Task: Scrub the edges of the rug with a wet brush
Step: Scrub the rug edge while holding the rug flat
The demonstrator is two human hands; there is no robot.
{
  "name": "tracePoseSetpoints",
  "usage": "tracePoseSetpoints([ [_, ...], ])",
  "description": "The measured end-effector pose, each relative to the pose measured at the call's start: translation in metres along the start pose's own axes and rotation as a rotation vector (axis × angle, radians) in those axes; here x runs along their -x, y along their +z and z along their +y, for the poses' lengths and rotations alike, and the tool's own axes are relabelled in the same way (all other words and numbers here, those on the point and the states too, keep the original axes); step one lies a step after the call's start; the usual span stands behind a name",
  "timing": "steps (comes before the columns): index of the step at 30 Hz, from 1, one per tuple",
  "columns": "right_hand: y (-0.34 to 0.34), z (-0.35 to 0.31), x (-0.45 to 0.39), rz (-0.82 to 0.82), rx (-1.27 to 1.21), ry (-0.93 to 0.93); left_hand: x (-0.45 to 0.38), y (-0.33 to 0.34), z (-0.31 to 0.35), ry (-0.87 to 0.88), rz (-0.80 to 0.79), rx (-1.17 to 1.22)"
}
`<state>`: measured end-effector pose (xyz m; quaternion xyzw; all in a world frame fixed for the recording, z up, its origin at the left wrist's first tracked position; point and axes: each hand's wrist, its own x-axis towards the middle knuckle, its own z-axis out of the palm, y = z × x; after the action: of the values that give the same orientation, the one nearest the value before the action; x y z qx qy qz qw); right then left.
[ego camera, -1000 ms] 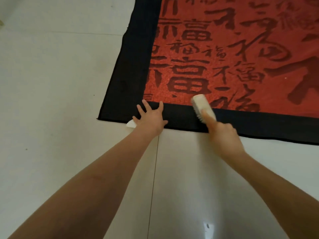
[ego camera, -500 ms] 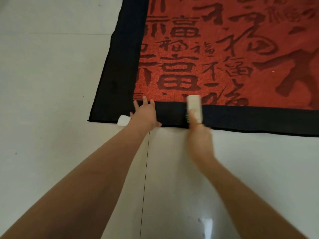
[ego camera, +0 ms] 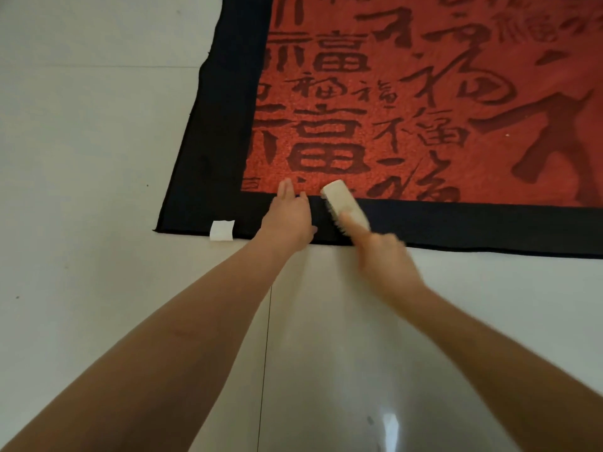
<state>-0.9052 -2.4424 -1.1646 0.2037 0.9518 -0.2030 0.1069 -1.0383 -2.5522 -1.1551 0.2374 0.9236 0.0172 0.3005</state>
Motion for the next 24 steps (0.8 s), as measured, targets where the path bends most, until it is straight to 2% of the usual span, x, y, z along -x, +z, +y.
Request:
tracePoseSetpoints([
  [2,-0.024,0.033,-0.008,0.017,0.089,0.163,-0.002,-0.001,0.005,-0.003,0.0,0.009],
  [4,-0.022,0.023,-0.009,0.113,-0.017,0.327,-0.004,-0.006,0.011,-0.02,-0.019,0.018],
  [6,0.0,-0.021,-0.003,0.056,-0.169,0.293,-0.006,-0.008,0.012,-0.006,-0.007,0.021],
  [8,0.021,-0.049,0.007,-0.023,-0.218,0.121,-0.007,-0.01,0.011,0.011,0.047,-0.006],
  [10,0.014,-0.033,0.003,-0.01,-0.065,0.011,-0.006,-0.011,0.007,0.009,0.027,-0.03],
  [11,0.002,-0.011,-0.003,-0.013,0.035,0.037,-0.006,-0.01,0.007,0.006,0.0,-0.029],
  [13,-0.023,0.033,-0.008,0.028,0.112,0.237,-0.006,-0.011,0.01,0.006,-0.018,-0.015],
  [15,-0.024,0.036,-0.003,0.113,-0.027,0.369,-0.003,-0.01,0.017,0.009,-0.037,0.005],
  [17,-0.008,0.0,0.006,0.066,-0.161,0.333,0.001,-0.007,0.027,0.023,-0.102,0.046],
  [18,0.003,-0.014,0.01,0.03,-0.192,0.251,0.002,-0.006,0.029,0.013,-0.134,0.067],
  [20,0.008,-0.014,0.014,0.002,-0.147,0.065,-0.001,-0.006,0.031,0.001,-0.142,0.078],
  [21,-0.002,0.002,0.012,0.009,-0.055,0.039,-0.002,-0.004,0.03,0.004,-0.144,0.078],
  [22,-0.014,0.025,0.007,0.012,0.013,0.061,-0.004,-0.003,0.028,0.01,-0.144,0.073],
  [24,-0.038,0.066,0.006,0.075,0.011,0.282,-0.006,-0.003,0.026,0.034,-0.144,0.051],
])
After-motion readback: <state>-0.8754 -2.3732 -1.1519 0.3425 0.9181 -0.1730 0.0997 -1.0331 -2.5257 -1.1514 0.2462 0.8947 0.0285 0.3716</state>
